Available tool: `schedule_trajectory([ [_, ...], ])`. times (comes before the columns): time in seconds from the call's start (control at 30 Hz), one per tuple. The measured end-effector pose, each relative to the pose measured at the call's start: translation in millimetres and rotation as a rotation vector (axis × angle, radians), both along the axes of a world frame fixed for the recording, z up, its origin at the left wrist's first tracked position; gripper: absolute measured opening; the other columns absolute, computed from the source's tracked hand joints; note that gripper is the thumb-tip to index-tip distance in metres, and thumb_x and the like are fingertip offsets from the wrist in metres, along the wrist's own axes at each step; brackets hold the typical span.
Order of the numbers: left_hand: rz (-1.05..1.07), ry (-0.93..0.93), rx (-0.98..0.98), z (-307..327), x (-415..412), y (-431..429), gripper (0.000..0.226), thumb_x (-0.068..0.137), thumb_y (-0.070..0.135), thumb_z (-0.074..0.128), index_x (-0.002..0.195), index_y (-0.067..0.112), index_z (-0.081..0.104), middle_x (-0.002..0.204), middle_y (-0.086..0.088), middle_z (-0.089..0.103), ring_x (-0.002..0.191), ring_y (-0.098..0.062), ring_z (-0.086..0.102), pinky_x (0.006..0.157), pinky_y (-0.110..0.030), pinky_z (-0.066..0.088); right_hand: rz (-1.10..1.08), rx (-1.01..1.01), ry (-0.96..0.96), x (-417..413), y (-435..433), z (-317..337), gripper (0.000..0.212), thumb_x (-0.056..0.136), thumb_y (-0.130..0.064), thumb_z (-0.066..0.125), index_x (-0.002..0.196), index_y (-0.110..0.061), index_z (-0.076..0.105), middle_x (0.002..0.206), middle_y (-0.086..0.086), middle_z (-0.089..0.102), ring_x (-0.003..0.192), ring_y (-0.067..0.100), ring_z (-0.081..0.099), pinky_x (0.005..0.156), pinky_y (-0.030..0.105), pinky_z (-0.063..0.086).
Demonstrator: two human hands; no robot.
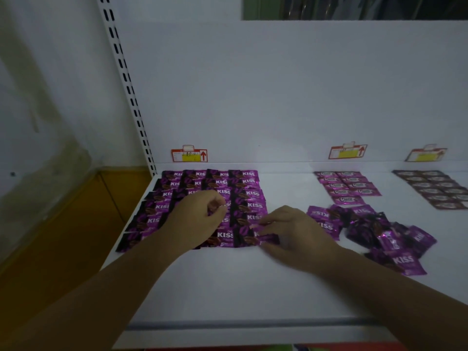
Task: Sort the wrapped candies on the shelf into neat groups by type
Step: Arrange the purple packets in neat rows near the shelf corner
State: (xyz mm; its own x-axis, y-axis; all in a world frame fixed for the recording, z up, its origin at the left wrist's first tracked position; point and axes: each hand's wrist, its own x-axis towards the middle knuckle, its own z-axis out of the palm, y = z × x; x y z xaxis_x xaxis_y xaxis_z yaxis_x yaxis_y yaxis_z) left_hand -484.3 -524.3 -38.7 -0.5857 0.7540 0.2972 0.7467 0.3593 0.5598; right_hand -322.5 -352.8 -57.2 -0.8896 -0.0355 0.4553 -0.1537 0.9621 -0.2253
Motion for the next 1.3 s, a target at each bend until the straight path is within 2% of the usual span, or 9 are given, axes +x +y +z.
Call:
schedule_trajectory([
  [0.17,-0.035,0.049,-0.005,2,1,6,0.008,0.09,0.022,0.056,0.093,0.029,0.059,0.081,0.02,0.055,0.077,0.005,0.054,0.063,-0.008,0.039,-0.005,0.007,-0.019,4,2,-1,0.022,0.08,-0.031,0.069,0.098,-0.018,0.073,0.107,0.001,0.069,0.097,0.018,0.062,0.082,0.036,0.052],
  [0.27,-0.103,0.131,-0.007,4,8,23,0.015,0.09,0.026,0.055,0.103,0.024,0.062,0.091,0.014,0.057,0.08,0.004,0.051,0.069,-0.01,0.036,-0.036,0.017,-0.023,17,9,1,0.024,0.081,-0.028,0.067,0.102,-0.017,0.07,0.112,0.004,0.066,0.103,0.021,0.06,0.086,0.037,0.05],
  [0.43,-0.301,0.226,-0.041,8,35,76,0.029,0.092,0.033,0.051,0.117,0.022,0.058,0.122,0.006,0.056,0.111,-0.008,0.047,0.094,-0.021,0.031,-0.182,0.037,-0.017,55,31,8,0.024,0.083,-0.025,0.065,0.104,-0.013,0.069,0.114,0.008,0.065,0.101,0.024,0.061,0.089,0.038,0.048],
  [0.57,-0.451,0.288,-0.038,7,68,121,0.035,0.092,0.032,0.051,0.124,0.019,0.056,0.134,0.001,0.051,0.126,-0.014,0.04,0.1,-0.021,0.022,-0.329,0.008,0.046,91,46,14,0.023,0.079,-0.02,0.068,0.1,-0.01,0.07,0.106,0.007,0.067,0.094,0.023,0.062,0.083,0.034,0.05],
  [0.8,-0.619,0.283,-0.103,1,116,169,0.027,0.088,0.028,0.055,0.114,0.021,0.058,0.11,0.005,0.058,0.104,-0.013,0.049,0.087,-0.025,0.041,-0.612,0.0,0.14,152,70,9,0.018,0.073,-0.016,0.075,0.09,-0.01,0.072,0.096,0.007,0.068,0.085,0.026,0.062,0.074,0.037,0.052],
  [0.9,-0.622,0.263,-0.105,-3,130,180,0.023,0.086,0.026,0.06,0.109,0.022,0.06,0.104,0.006,0.057,0.099,-0.012,0.049,0.083,-0.025,0.042,-0.768,-0.03,0.15,168,74,4,0.026,0.074,-0.03,0.074,0.093,-0.013,0.069,0.092,0.005,0.061,0.08,0.024,0.056,0.067,0.03,0.045],
  [1.0,-0.56,0.258,-0.092,-7,138,184,0.025,0.082,0.032,0.065,0.106,0.025,0.06,0.103,0.008,0.055,0.096,-0.01,0.046,0.081,-0.029,0.045,-0.885,-0.094,-0.019,174,81,-5,0.042,0.074,-0.051,0.066,0.101,-0.018,0.063,0.095,0.001,0.054,0.085,0.018,0.049,0.071,0.026,0.038],
  [1.1,-0.518,0.233,-0.085,-9,142,187,0.03,0.081,0.035,0.067,0.108,0.024,0.06,0.104,0.009,0.053,0.094,-0.007,0.043,0.081,-0.028,0.045,-0.9,-0.169,-0.088,173,86,-10,0.039,0.076,-0.053,0.063,0.098,-0.021,0.065,0.092,-0.003,0.052,0.086,0.016,0.05,0.068,0.025,0.036],
  [1.3,-0.437,0.086,0.015,-8,152,191,0.032,0.079,0.03,0.071,0.107,0.021,0.06,0.103,0.007,0.051,0.096,-0.01,0.049,0.082,-0.024,0.046,-0.878,-0.357,-0.144,169,95,-4,0.023,0.074,-0.048,0.07,0.078,-0.03,0.056,0.068,-0.015,0.047,0.066,0.006,0.048,0.053,0.016,0.03],
])
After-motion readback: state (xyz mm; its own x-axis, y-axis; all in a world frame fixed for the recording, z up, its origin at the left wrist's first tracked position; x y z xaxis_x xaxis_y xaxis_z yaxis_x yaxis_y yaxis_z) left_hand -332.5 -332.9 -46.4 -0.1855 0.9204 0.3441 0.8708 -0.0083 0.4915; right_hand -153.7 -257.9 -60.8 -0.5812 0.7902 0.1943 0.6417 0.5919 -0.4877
